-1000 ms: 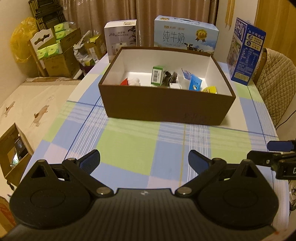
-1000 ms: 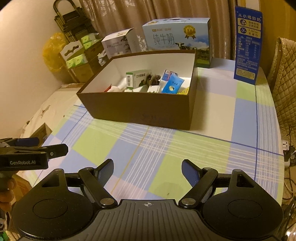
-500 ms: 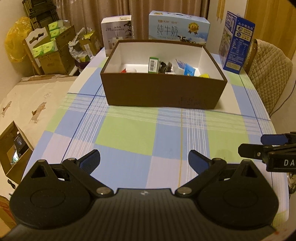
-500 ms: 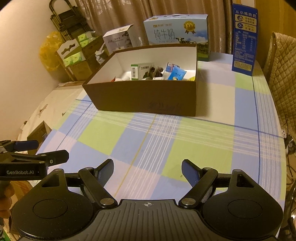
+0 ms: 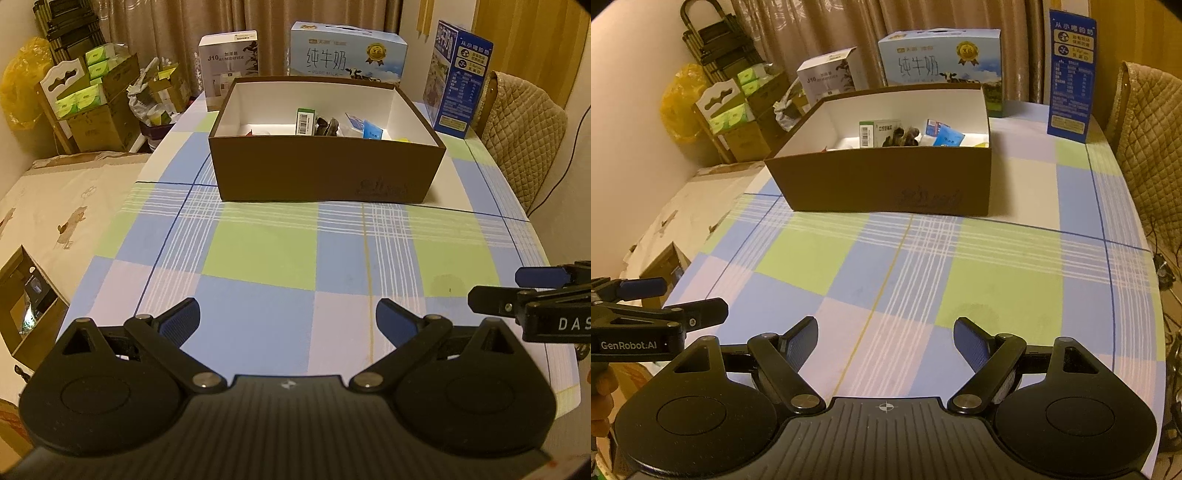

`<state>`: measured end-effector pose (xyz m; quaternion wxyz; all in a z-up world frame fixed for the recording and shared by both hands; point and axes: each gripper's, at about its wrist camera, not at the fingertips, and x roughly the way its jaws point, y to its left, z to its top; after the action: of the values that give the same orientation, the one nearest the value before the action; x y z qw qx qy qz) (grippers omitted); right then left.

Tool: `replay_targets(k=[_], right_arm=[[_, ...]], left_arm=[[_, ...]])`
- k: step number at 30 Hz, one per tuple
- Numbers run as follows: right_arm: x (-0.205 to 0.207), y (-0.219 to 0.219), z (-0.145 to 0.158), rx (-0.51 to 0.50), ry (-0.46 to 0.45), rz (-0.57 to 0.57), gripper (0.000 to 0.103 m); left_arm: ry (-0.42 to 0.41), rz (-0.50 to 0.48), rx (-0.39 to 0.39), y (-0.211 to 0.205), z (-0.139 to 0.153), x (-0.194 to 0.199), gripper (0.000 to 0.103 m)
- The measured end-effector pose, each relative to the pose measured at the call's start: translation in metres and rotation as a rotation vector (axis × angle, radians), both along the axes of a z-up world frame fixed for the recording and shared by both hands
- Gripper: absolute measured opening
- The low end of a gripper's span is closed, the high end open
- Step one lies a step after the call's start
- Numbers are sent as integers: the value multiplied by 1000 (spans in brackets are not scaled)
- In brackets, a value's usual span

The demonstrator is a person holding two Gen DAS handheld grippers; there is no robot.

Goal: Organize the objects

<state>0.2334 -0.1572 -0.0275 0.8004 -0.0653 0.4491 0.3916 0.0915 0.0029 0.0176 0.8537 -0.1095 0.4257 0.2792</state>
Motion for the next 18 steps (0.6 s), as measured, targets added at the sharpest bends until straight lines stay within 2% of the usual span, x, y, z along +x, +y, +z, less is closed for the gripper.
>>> replay_targets(k=[18], right_arm=[[-16, -5, -3, -7, 7, -34, 78]], left_arm=[[-1, -38, -3, -3, -1, -11, 100]])
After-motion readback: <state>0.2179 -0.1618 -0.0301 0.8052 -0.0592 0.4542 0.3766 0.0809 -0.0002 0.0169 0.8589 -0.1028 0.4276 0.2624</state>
